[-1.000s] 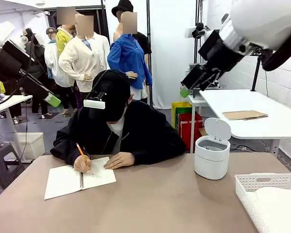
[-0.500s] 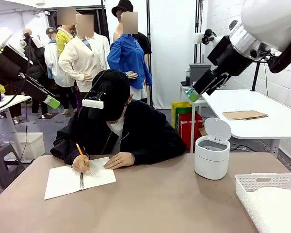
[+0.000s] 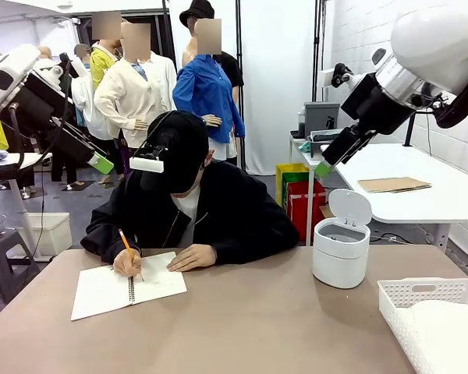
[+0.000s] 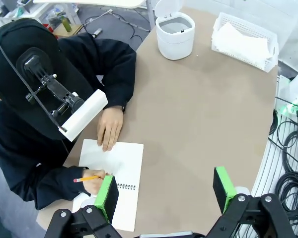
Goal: Sort the paper based on its condition.
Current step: If a person hands you a paper, place it in the Organizing basket , and if it's crumpled, put it in the Trash can.
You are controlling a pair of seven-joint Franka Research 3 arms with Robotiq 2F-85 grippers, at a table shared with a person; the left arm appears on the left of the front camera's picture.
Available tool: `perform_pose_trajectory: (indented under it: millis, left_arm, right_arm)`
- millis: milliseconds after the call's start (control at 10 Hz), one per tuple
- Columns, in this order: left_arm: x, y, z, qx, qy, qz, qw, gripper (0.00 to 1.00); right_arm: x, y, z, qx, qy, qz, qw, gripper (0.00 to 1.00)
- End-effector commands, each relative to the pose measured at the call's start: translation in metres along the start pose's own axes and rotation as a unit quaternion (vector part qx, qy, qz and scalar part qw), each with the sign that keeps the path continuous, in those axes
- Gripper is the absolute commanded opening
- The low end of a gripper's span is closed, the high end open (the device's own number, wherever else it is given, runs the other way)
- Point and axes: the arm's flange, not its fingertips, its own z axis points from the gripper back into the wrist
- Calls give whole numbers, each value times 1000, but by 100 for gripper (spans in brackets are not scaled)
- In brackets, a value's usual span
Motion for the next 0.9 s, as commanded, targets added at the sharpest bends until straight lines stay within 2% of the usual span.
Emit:
perform_pose_trajectory:
  millis: [0,800]
  left_arm:
    - [-2,1,1,-1,-1,1,1000,100]
    - [-2,1,1,-1,-1,1,1000,100]
  right_arm:
    - [-1,-2,0,0,1,-15,1000,100]
    - [-1,-2,0,0,1,-15,1000,100]
